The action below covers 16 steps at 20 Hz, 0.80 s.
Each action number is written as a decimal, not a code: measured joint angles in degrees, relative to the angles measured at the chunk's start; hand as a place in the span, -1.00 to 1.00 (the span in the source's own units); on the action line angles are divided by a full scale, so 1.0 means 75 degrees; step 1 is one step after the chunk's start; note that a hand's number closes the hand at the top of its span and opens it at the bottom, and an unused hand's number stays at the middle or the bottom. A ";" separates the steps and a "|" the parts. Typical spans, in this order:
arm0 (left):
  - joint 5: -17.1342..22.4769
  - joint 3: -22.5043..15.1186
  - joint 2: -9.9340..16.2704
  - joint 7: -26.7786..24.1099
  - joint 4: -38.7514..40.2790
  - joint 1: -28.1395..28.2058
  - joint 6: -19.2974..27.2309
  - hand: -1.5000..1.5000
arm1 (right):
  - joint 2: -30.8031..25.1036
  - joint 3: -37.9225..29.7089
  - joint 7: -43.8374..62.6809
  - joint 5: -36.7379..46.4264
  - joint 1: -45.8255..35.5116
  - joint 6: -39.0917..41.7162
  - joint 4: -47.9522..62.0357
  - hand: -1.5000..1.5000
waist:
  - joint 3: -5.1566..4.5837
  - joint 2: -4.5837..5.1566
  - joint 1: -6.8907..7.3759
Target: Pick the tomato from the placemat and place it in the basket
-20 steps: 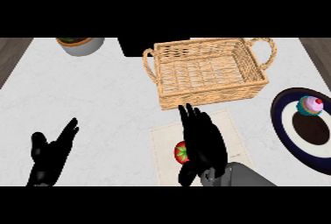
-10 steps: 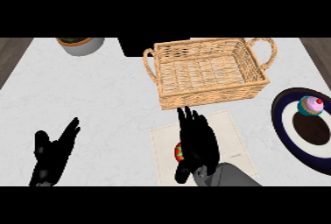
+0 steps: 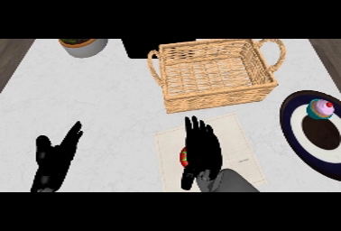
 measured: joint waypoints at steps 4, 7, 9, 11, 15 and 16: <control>-0.0042 0.0043 -0.0092 -0.0175 0.0158 -0.0053 -0.0142 0.00 | 0.0274 -0.0124 -0.0199 0.0287 0.0026 -0.0063 0.0496 -1.00 | 0.0010 -0.0001 0.0008; -0.0077 0.0065 -0.0170 -0.0147 0.0142 -0.0056 -0.0153 0.00 | 0.0227 -0.0184 -0.0308 0.0423 0.0242 -0.0042 0.0407 -1.00 | 0.0015 -0.0008 -0.0004; -0.0042 0.0131 -0.0099 -0.0004 0.0035 -0.0010 -0.0228 0.00 | 0.0332 -0.0155 -0.0309 0.0559 0.0328 -0.0070 0.0392 -1.00 | 0.0010 -0.0006 0.0001; -0.0048 0.0168 -0.0127 0.0005 0.0106 -0.0047 -0.0274 0.00 | 0.0312 -0.0188 -0.0317 0.0654 0.0467 -0.0036 0.0236 1.00 | 0.0007 -0.0007 -0.0014; -0.0149 0.0228 -0.0127 -0.0164 0.0036 0.0080 -0.0335 0.00 | 0.0347 -0.0140 -0.0557 0.0934 0.0438 0.0019 0.0520 1.00 | 0.0007 -0.0003 0.0008; -0.0181 0.0235 -0.0137 -0.0139 0.0037 0.0070 -0.0321 0.00 | 0.0315 -0.0113 -0.0602 0.1027 0.0422 0.0046 0.0548 1.00 | 0.0005 -0.0003 0.0007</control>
